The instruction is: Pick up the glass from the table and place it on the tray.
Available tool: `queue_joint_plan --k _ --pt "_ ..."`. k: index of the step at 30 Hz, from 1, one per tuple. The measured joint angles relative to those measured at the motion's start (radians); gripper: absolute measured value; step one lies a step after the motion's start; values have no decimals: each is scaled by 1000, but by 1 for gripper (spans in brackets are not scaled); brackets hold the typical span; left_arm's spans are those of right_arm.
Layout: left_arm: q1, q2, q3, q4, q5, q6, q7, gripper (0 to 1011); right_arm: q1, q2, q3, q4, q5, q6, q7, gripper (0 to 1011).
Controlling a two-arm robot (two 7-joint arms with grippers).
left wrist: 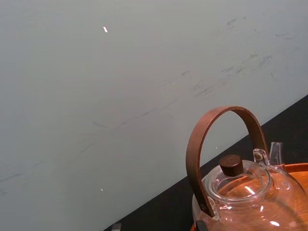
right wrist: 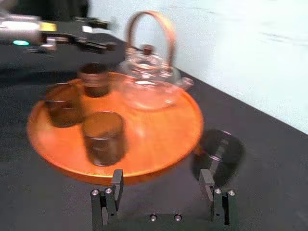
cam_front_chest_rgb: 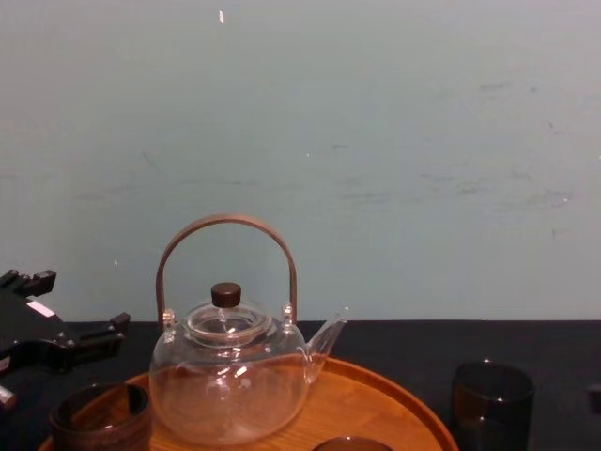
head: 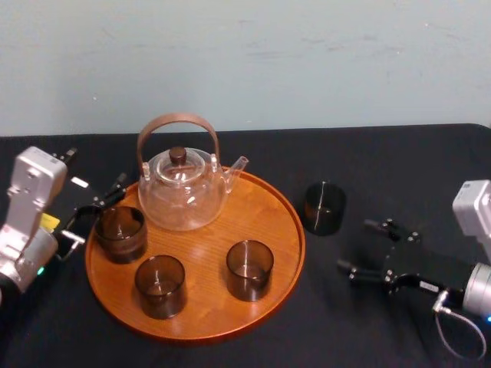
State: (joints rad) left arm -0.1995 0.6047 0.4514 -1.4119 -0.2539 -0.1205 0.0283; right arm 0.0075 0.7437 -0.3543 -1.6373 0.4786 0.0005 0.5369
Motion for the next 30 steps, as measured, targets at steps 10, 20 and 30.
queue_joint_plan --k 10,20,30 --pt "0 0 0 0 0 0 0 1001 12 -57 42 36 -36 85 -120 1002" --pt "0 0 0 0 0 0 0 1001 72 -119 43 94 -61 154 -141 1002" --pt "0 0 0 0 0 0 0 1001 128 -158 27 149 -82 183 -112 1002"
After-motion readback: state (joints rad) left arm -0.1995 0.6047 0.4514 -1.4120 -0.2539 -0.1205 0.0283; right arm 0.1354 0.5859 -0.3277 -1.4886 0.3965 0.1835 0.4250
